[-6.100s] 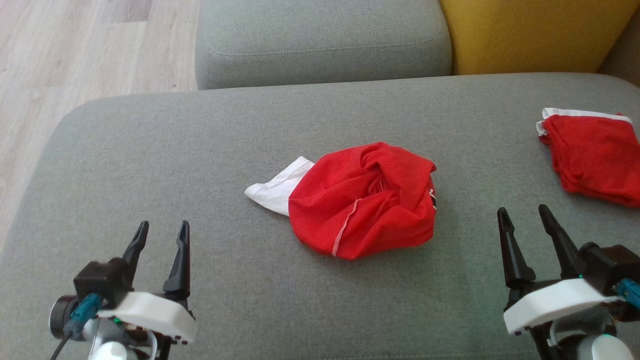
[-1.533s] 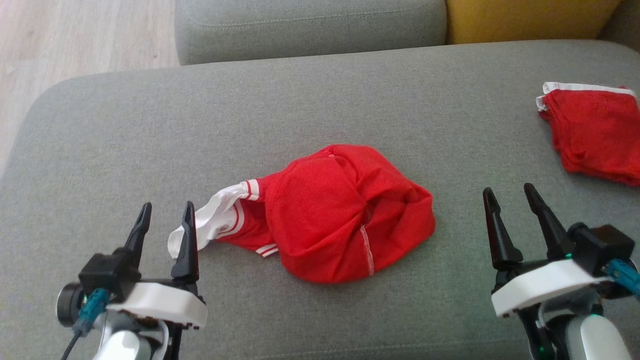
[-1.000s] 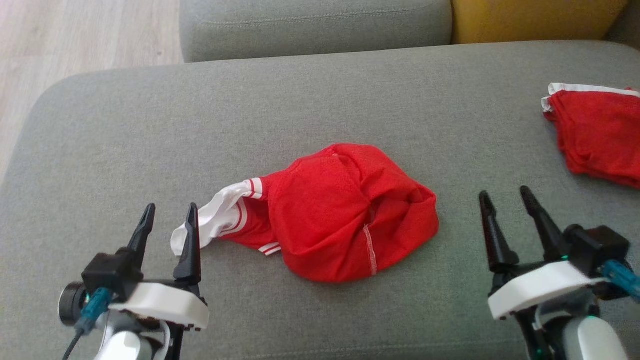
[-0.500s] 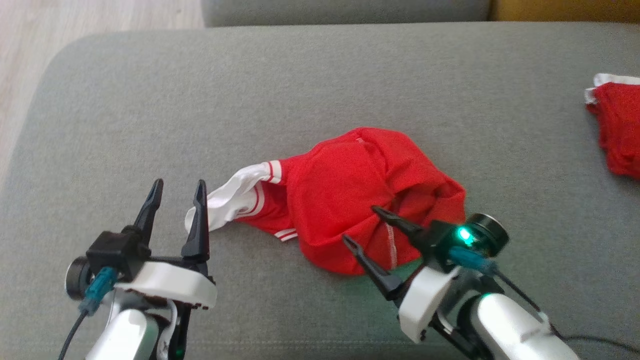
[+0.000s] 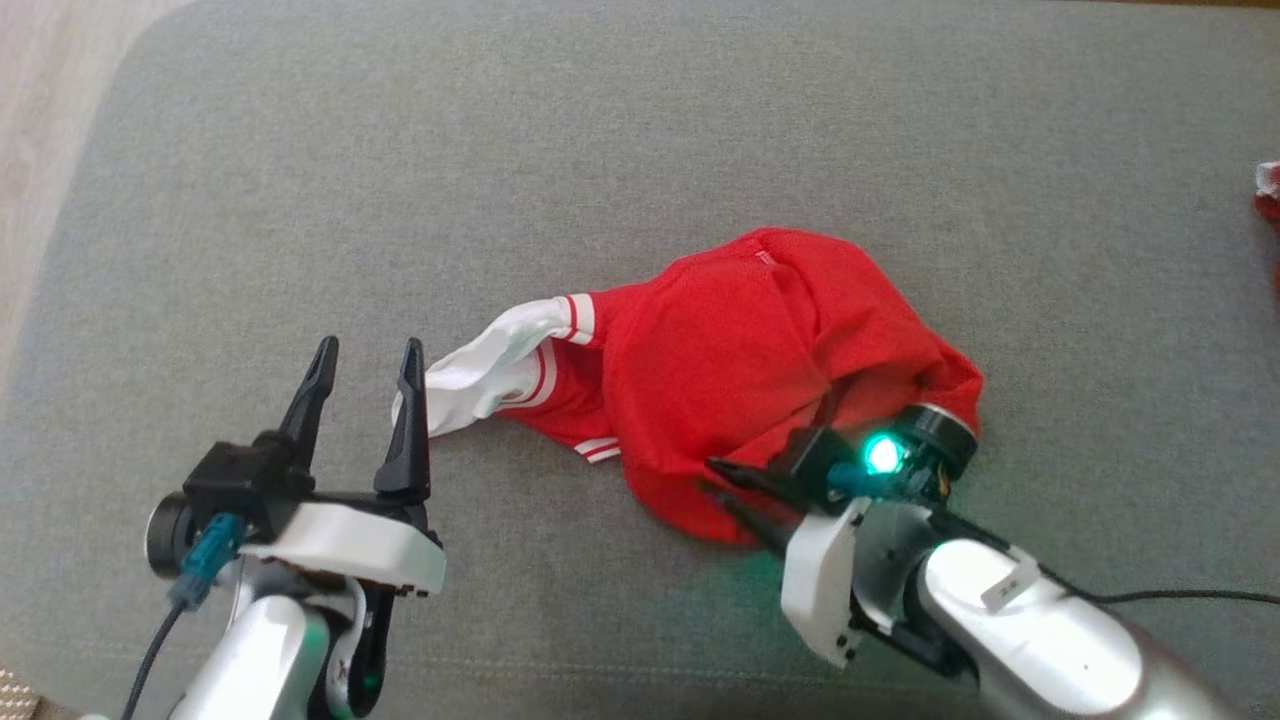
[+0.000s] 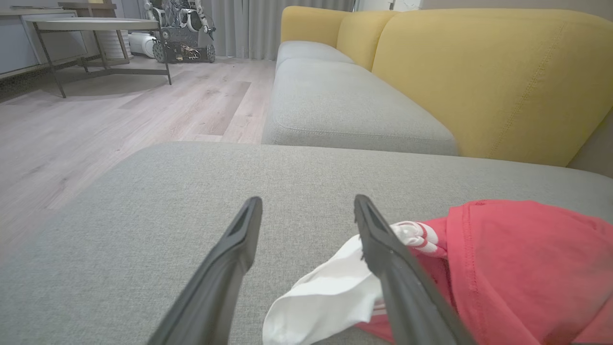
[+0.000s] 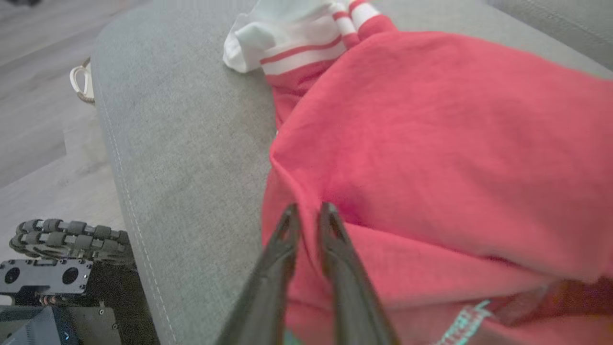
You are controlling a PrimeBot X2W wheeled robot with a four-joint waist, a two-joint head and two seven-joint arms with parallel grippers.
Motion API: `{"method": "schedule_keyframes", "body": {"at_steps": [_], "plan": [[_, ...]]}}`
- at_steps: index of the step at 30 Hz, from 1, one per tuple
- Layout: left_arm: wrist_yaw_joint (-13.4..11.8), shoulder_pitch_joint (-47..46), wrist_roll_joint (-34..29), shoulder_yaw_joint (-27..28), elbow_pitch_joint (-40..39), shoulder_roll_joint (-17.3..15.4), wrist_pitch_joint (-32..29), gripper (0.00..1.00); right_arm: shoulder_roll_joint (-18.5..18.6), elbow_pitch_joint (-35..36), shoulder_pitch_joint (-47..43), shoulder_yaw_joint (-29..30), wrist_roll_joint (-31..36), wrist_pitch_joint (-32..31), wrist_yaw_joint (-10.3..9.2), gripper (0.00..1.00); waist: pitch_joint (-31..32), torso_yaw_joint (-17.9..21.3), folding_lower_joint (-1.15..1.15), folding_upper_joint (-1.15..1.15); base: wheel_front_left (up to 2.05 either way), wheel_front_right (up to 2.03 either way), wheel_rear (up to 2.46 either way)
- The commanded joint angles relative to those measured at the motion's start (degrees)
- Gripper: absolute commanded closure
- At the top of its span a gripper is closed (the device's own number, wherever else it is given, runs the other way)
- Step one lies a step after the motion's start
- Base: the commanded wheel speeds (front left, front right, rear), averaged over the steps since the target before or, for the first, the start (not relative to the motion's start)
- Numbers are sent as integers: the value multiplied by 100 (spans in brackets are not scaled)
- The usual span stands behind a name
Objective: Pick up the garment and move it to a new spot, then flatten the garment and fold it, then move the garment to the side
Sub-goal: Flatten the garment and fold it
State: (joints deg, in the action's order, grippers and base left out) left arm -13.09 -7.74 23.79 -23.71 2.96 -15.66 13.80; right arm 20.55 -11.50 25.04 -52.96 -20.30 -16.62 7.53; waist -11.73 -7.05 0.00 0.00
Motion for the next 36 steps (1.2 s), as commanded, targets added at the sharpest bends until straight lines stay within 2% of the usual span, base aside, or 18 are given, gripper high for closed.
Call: {"method": "schedule_keyframes", "body": {"at_steps": [1,7,12,18,23,24,29,30,31,32,36], "plan": [[15,-281,-38,239,-147,-59,83,0,-2,195,120,128,-63,154,-4,100,-11,47,0,0,0,0,0],[6,-259,-68,294,-141,-77,98,0,-103,399,-24,744,-139,510,-4,100,3,215,0,0,0,0,0],[5,-245,-86,327,-152,-110,104,0,-253,724,-422,1805,-60,769,-4,100,37,397,0,0,0,0,0],[1,-238,-93,322,-195,-147,104,0,-499,936,-807,3083,58,790,-4,100,7,550,0,0,0,0,0],[13,-314,-106,280,-216,-151,89,0,-700,737,-922,4102,114,783,-4,100,-93,536,0,0,0,0,0],[21,-351,-111,262,-202,-147,88,0,-812,571,-985,4485,118,776,-4,100,-130,504,0,0,0,0,0],[29,-404,-106,247,-156,-122,93,0,-1087,176,-1280,5042,186,719,-4,100,-182,444,0,0,0,0,0],[25,-403,-104,253,-151,-120,94,0,-1139,116,-1342,5102,204,727,-4,96,-186,447,0,0,0,0,0],[21,-400,-101,259,-147,-120,95,0,-1195,62,-1395,5158,216,739,-4,41,-187,453,0,0,0,0,0],[18,-395,-99,264,-143,-123,96,0,-1247,20,-1437,5204,233,761,-4,0,-184,463,0,0,0,0,0],[10,-371,-101,276,-134,-151,99,0,-1399,-8,-1558,5372,287,931,-4,0,-144,516,0,0,0,0,0]]}}
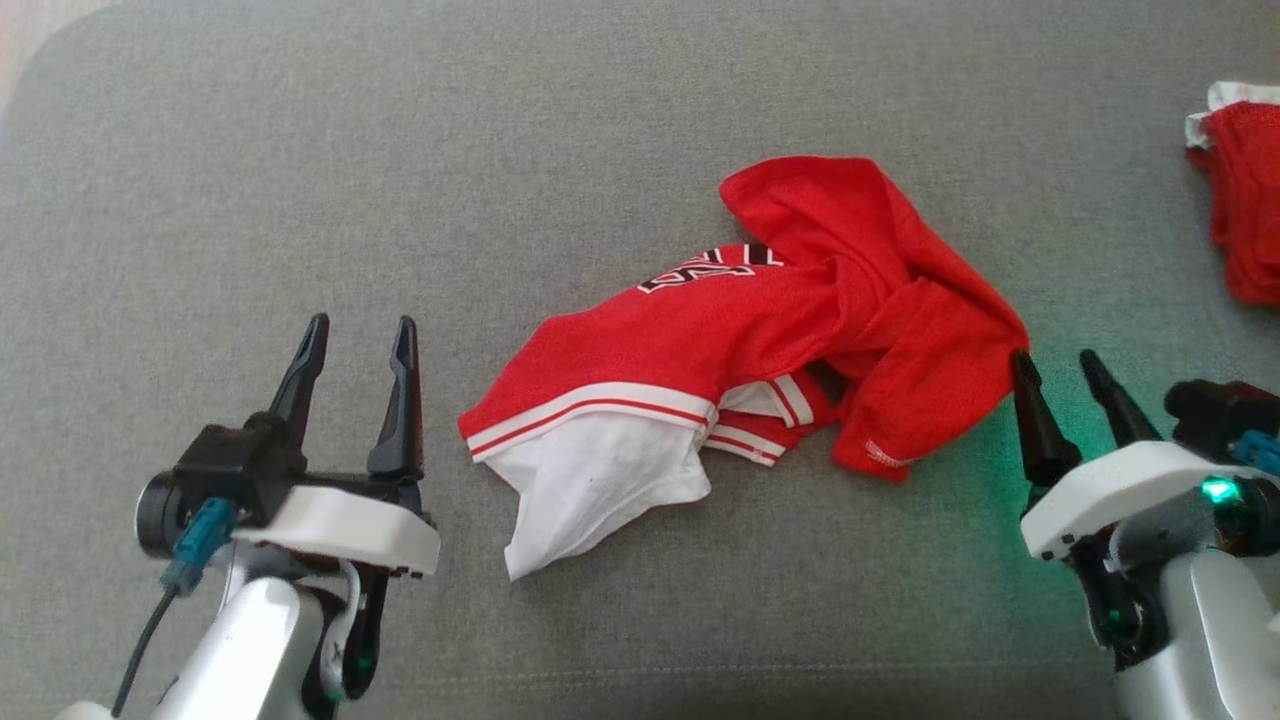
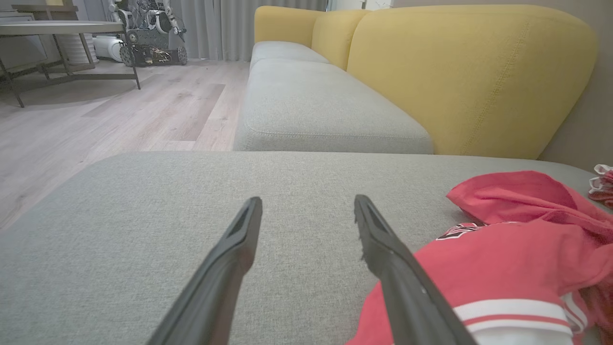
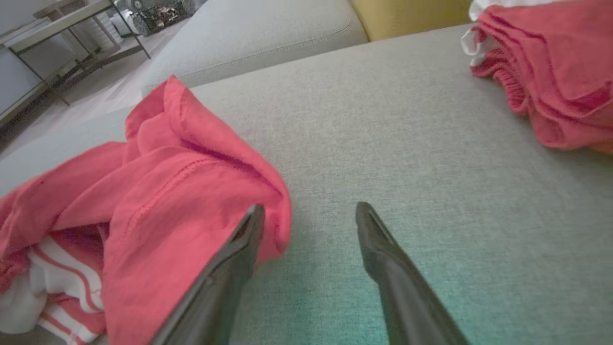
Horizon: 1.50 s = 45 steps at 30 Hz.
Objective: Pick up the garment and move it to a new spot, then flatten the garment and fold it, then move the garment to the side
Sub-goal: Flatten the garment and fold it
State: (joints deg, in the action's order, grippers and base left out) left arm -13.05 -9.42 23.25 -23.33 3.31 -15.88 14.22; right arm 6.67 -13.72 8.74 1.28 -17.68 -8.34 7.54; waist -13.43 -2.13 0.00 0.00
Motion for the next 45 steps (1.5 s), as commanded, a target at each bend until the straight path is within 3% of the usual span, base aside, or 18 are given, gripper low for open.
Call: {"method": "schedule_keyframes", "body": {"at_steps": [1,10,22,45], "plan": [[3,-196,-48,239,-168,-137,57,0,-34,244,43,-16,41,161,-5,0,45,34,0,0,0,0,0],[-75,15,-40,238,-169,-215,30,0,-117,1103,-171,111,443,820,-5,0,413,148,0,0,0,0,0],[-154,427,-26,127,-228,-326,-124,0,-223,2063,-962,-279,911,585,-5,0,848,235,0,0,0,0,0],[-256,560,-9,44,-357,-428,-230,0,-263,2229,-1213,-375,930,322,-5,0,926,234,0,0,0,0,0]]}}
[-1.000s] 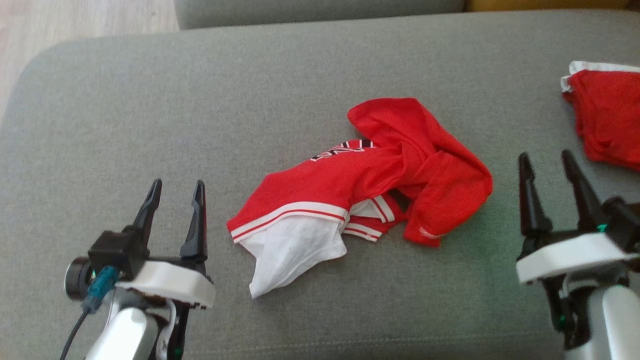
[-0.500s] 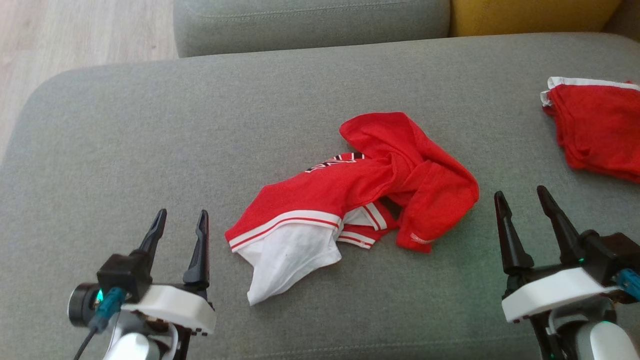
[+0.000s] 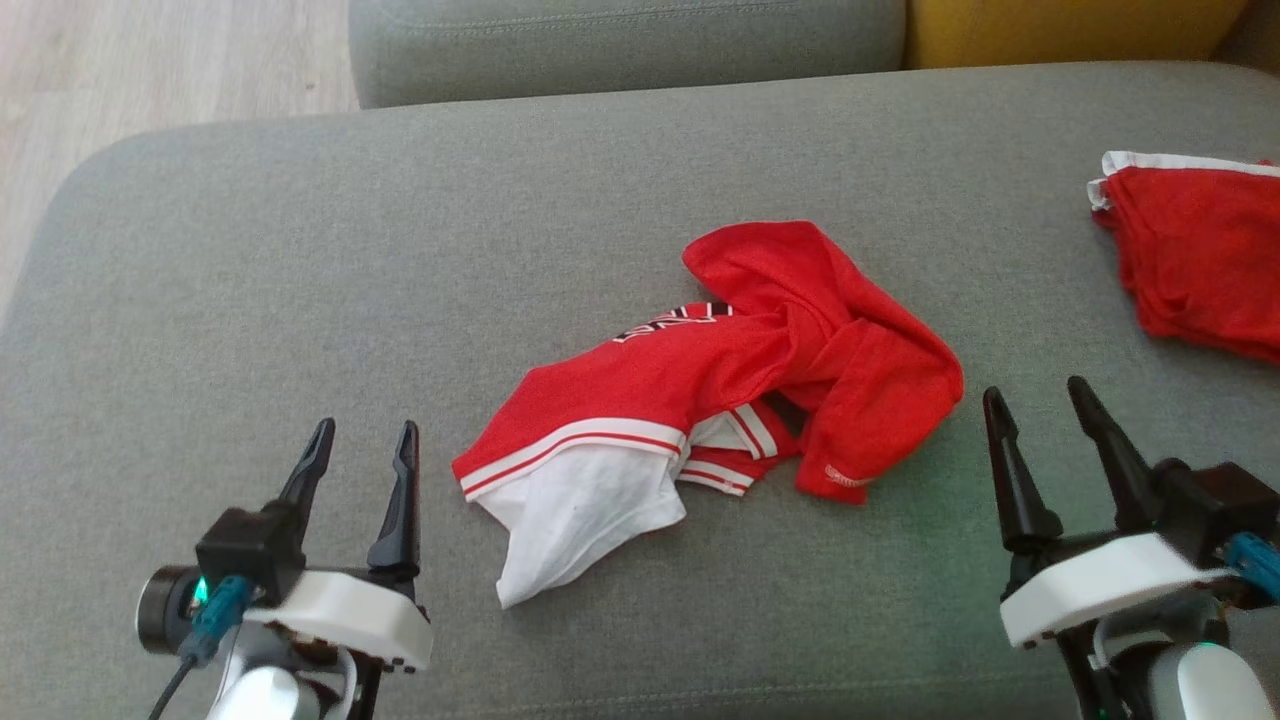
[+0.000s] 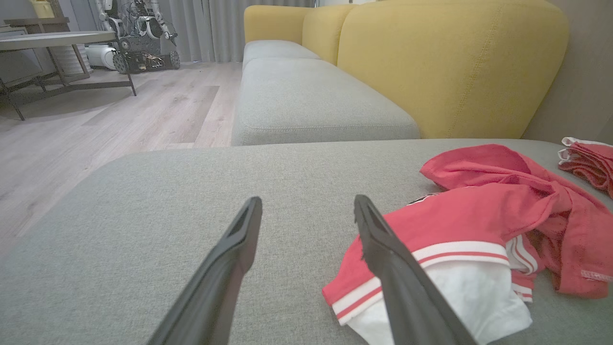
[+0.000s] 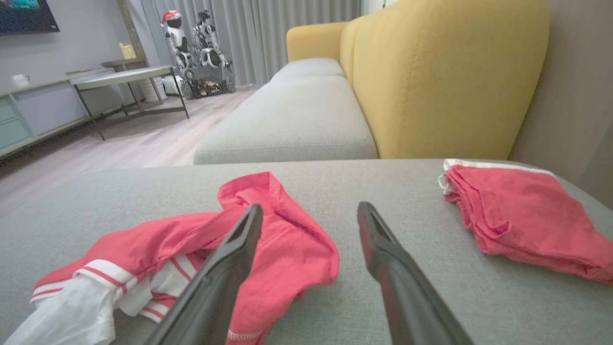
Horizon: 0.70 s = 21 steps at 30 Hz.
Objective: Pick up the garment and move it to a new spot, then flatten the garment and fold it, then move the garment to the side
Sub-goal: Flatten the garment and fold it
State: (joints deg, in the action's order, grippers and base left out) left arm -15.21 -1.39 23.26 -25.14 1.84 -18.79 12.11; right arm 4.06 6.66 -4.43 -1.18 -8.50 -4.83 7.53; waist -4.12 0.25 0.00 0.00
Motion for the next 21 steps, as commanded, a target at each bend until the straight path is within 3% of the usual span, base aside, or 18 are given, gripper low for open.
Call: {"method": "schedule_keyframes", "body": {"at_steps": [1,11,21], "plan": [[-39,-253,-8,222,-214,-139,-20,0,0,169,114,-137,10,-79,-4,0,-20,-11,0,0,0,0,0],[28,-491,-7,173,-226,-122,-4,0,129,-413,703,-686,-50,-835,-4,0,-377,-198,0,0,0,0,0],[52,-711,-21,170,-175,-83,63,0,139,-1254,1544,-844,52,-1253,-4,0,-685,-371,0,0,0,0,0]]}}
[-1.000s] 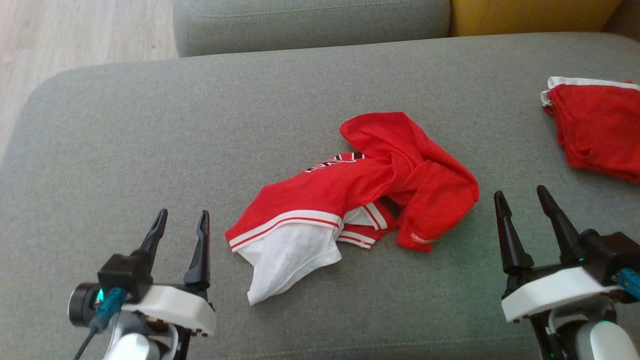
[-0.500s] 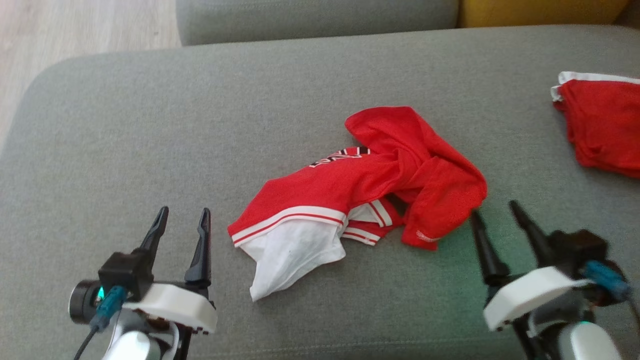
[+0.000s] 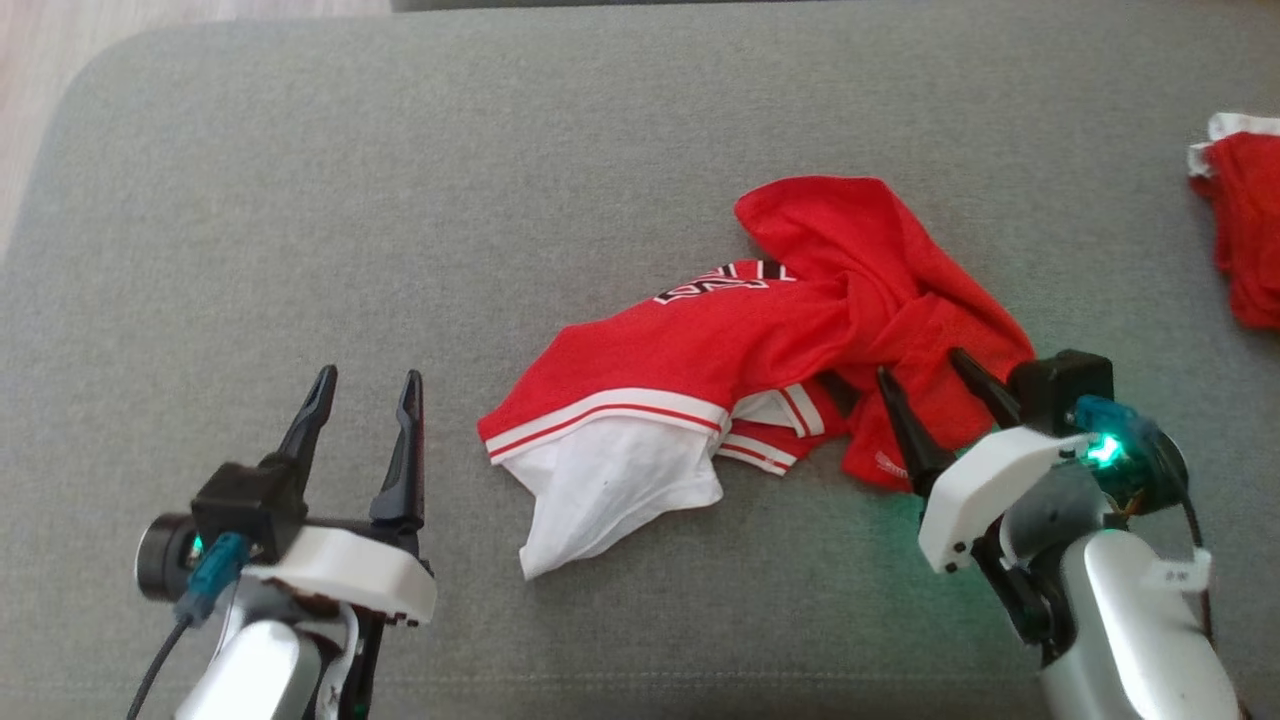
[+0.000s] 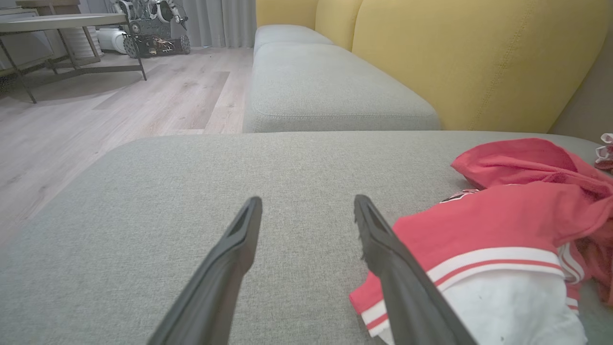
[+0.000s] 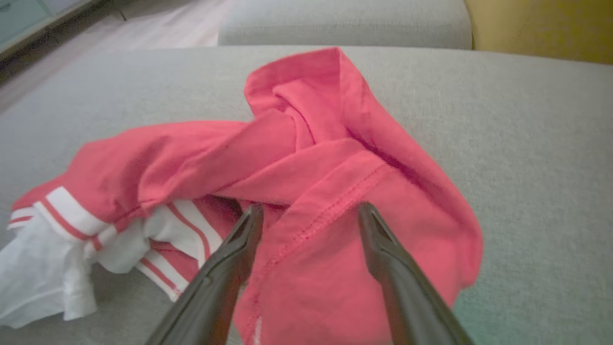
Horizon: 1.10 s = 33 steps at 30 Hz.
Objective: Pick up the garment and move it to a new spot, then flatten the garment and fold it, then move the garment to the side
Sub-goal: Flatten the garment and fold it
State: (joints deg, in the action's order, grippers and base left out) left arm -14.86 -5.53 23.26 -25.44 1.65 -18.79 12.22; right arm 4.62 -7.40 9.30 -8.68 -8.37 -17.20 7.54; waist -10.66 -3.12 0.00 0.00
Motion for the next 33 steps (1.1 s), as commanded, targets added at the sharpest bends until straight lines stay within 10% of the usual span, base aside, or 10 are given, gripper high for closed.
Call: {"method": "schedule_keyframes", "body": {"at_steps": [1,5,9,31,32,33], "plan": [[25,-312,-20,192,-142,-74,60,0,77,56,218,-58,68,-72,-5,0,-51,-51,0,0,0,0,0],[44,-361,-10,184,-86,-43,96,0,42,-175,299,63,142,-153,-5,0,-99,-82,0,0,0,0,0],[34,-358,4,203,-64,-32,126,0,8,-266,285,140,111,-106,-5,100,-136,-31,0,0,0,0,0],[37,-414,28,195,-36,-56,192,0,-106,-122,-243,1931,-221,380,-5,100,-118,173,0,0,0,0,0],[36,-418,28,193,-40,-59,193,0,-111,-181,-235,2021,-229,401,-5,89,-130,173,0,0,0,0,0],[36,-420,29,192,-40,-62,194,0,-114,-234,-224,2092,-217,433,-5,56,-139,172,0,0,0,0,0]]}}
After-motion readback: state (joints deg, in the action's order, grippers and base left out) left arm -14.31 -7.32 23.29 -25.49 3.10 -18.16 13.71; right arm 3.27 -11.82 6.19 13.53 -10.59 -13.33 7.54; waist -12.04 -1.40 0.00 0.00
